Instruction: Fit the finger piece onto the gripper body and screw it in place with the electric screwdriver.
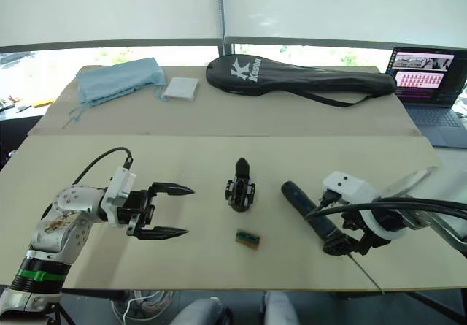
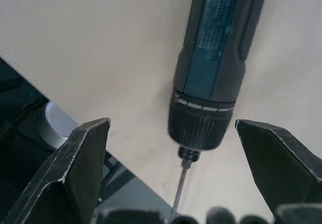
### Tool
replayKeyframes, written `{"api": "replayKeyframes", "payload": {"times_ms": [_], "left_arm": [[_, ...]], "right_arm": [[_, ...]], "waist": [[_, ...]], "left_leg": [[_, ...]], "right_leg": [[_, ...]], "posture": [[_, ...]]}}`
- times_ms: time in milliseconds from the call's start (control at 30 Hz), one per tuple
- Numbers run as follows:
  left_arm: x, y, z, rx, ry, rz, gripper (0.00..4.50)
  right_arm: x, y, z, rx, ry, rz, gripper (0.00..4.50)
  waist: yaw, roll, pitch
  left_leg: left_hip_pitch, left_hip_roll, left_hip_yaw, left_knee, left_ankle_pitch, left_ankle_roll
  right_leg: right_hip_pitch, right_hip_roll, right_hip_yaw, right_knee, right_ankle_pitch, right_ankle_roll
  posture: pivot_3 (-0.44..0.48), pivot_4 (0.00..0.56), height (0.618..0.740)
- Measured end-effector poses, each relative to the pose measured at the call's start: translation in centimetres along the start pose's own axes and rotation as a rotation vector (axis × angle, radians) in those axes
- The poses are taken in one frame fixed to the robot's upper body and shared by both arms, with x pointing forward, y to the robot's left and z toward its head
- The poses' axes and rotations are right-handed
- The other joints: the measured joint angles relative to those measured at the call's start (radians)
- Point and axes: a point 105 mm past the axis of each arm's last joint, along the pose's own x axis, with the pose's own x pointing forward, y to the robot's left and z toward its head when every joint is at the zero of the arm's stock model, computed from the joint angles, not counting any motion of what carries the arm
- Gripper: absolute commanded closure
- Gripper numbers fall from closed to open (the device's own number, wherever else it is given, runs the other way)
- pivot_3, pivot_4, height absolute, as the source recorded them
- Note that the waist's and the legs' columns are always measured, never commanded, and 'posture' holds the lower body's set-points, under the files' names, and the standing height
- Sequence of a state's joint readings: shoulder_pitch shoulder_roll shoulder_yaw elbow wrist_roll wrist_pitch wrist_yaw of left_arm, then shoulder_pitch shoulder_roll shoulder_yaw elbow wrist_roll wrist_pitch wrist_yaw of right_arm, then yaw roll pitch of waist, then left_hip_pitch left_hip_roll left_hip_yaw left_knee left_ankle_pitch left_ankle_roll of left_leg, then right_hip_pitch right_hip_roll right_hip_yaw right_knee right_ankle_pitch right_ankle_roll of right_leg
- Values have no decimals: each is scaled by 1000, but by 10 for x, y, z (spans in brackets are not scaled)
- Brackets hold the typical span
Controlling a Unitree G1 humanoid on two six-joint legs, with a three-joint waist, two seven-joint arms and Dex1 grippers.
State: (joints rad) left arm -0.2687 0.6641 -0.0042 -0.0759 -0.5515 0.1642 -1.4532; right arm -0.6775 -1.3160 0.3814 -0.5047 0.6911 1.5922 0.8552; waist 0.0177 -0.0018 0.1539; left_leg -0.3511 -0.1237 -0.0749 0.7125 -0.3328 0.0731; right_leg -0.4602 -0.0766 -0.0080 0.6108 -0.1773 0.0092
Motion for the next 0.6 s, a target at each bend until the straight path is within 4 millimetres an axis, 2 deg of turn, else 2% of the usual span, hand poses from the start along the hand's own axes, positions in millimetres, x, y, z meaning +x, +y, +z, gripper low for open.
{"api": "replayKeyframes", "payload": {"times_ms": [133, 467, 600], "left_arm": [[3, -3, 1, -2, 2, -5, 0], [6, -12, 0, -14, 1, -15, 0], [7, -12, 0, -16, 0, -17, 0]], "right_arm": [[8, -7, 1, 11, 25, -14, 83], [34, -3, 9, -16, 44, 15, 83], [38, -6, 9, -20, 55, -1, 83]], "waist": [[0, 0, 0], [-4, 0, 0], [-3, 0, 0]], "left_leg": [[0, 0, 0, 0, 0, 0], [0, 0, -1, 1, 0, 0], [0, 0, -1, 1, 0, 0]], "right_leg": [[0, 0, 0, 0, 0, 0], [-1, 0, 0, 1, 0, 0], [0, 0, -1, 0, 0, 0]], "posture": [[0, 150, 740], [0, 150, 740], [0, 150, 740]]}}
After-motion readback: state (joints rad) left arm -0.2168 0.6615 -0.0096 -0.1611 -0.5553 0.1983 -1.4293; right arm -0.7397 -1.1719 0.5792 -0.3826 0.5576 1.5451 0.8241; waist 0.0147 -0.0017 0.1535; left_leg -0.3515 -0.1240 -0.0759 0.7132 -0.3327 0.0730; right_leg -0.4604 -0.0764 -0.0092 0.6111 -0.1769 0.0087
